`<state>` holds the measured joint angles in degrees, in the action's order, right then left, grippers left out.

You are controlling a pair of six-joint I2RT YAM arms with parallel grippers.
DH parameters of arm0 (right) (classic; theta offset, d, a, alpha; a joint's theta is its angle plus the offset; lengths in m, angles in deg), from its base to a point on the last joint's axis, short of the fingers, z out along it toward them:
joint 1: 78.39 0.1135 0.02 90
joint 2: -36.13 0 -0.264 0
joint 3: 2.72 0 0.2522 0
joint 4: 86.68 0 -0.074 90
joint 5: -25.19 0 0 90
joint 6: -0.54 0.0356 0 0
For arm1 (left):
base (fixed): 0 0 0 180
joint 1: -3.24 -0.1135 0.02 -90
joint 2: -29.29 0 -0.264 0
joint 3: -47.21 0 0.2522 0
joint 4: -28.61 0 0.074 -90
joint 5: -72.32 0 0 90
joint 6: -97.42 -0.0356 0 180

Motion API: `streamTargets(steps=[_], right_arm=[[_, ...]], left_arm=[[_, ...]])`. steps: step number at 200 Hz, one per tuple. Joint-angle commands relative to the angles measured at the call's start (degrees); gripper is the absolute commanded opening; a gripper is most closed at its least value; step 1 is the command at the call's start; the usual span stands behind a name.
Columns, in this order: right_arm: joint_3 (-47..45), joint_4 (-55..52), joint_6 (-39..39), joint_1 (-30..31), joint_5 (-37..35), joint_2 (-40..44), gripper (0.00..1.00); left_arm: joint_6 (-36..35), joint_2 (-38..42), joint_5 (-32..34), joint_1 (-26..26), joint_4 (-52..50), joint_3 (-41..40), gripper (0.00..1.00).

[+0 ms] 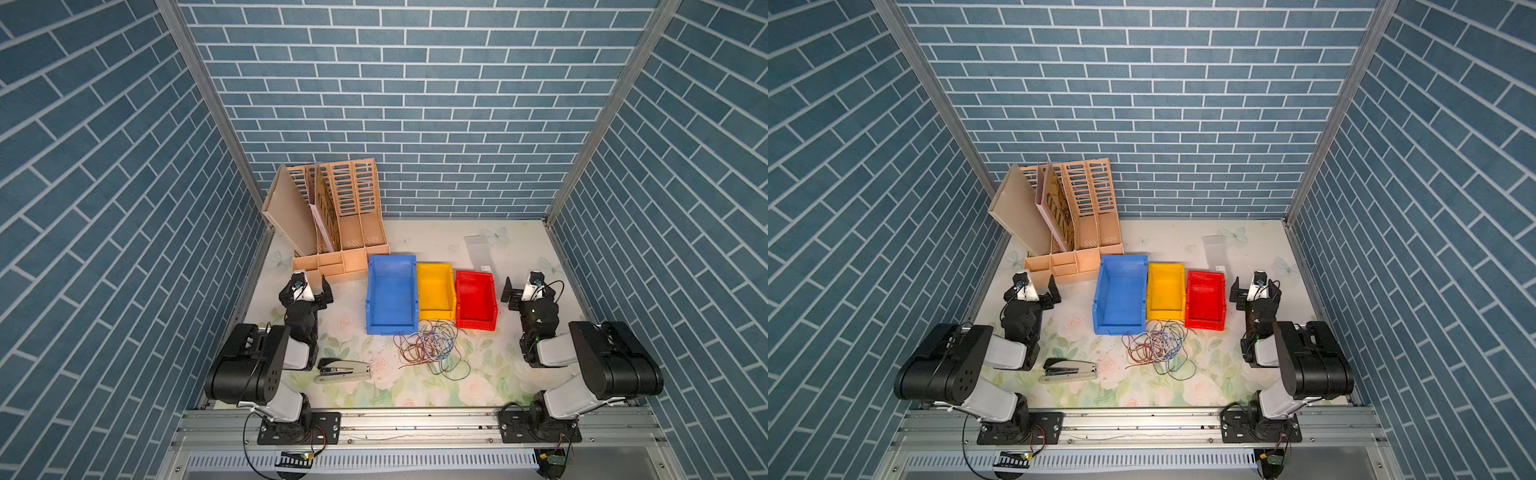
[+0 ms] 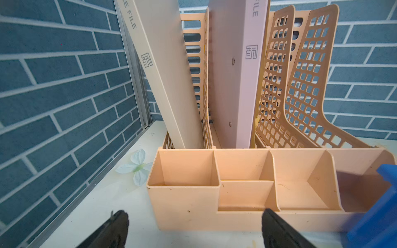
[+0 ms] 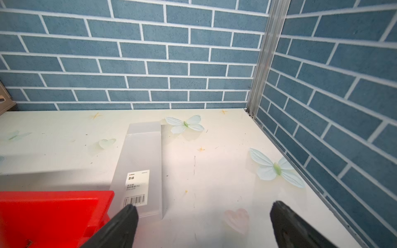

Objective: Untangle and sort cables by color
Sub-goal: Untie the cable.

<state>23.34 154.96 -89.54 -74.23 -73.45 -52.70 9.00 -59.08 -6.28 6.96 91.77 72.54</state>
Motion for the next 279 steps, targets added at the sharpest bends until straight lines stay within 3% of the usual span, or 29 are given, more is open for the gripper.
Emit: streamTargets(steps=[1,209,233,257,279], right_arm=[[-0.68,0.21,-1.33,-0.3,0.66,0.99,1.0],[-0.74,0.31,-1.33,-0.3,0.73,1.04,1.0],[0.94,-4.31,-0.46,-0.3,-1.55,3.34,1.0],[4.18,-12.59,-0.19,-0.3,-2.84,6.28,1.0],[5.71,-17.89,0.38,-0.28,-4.59,10.25,1.0]], left_arm=[[-0.79,0.84,-0.44,-0.39,-0.22,-0.58,1.0],[-0.75,0.99,-0.57,-0.34,-0.09,-0.56,1.0],[-1.31,3.03,-2.1,-0.45,-6.65,2.0,1.0],[-0.79,6.36,-2.26,-0.37,-23.26,9.38,1.0],[1.4,10.08,-1.71,-0.39,-31.57,13.17,1.0]])
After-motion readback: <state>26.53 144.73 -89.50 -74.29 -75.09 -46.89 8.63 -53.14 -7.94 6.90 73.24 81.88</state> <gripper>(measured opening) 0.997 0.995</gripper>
